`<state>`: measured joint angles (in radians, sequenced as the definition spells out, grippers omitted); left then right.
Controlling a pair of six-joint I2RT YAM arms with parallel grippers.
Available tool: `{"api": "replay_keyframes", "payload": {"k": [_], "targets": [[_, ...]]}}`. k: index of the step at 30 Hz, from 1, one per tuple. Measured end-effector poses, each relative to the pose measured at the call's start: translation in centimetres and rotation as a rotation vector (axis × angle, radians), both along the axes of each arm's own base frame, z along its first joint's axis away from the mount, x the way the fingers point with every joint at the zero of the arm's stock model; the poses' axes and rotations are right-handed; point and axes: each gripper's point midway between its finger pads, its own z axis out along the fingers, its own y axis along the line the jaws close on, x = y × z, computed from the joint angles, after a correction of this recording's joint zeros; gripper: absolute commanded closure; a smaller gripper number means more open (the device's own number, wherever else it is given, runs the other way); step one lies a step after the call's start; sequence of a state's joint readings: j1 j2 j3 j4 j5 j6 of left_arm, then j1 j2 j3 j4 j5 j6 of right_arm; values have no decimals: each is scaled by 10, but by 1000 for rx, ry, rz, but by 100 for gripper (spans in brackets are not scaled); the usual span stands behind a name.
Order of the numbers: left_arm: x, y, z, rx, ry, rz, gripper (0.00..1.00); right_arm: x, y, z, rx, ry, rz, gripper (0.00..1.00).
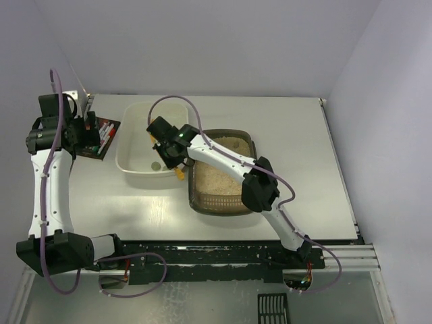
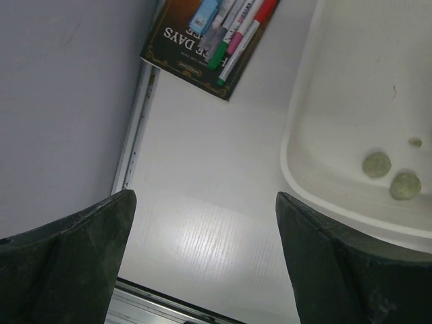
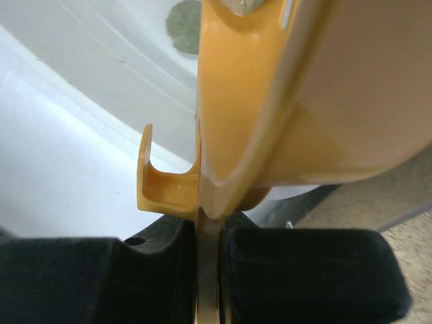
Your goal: Clean the litter box
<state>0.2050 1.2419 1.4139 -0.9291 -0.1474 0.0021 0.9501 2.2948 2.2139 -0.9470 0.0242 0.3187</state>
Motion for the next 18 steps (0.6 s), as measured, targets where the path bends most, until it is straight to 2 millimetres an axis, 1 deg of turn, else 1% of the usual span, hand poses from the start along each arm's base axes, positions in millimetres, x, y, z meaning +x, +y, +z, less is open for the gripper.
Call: {"api": "replay_keyframes", "payload": {"k": [3, 5, 7, 12, 14, 18], "targets": [[0, 5, 8, 21, -18, 23, 4, 4, -8, -3, -102, -81, -15, 100], [-2, 7, 12, 31, -27, 32, 4, 8, -18, -3, -162, -123, -34, 100], [-4, 8, 16, 40, -37, 39, 4, 14, -28, -2, -209, -161, -51, 100], [-6, 10, 25, 52, -61, 48, 4, 25, -44, 3, -293, -238, -83, 100], [-7, 10, 26, 54, -63, 51, 4, 27, -47, 4, -321, -266, -88, 100], [-8, 11, 26, 59, -64, 55, 5, 28, -49, 5, -354, -303, -82, 100]]}}
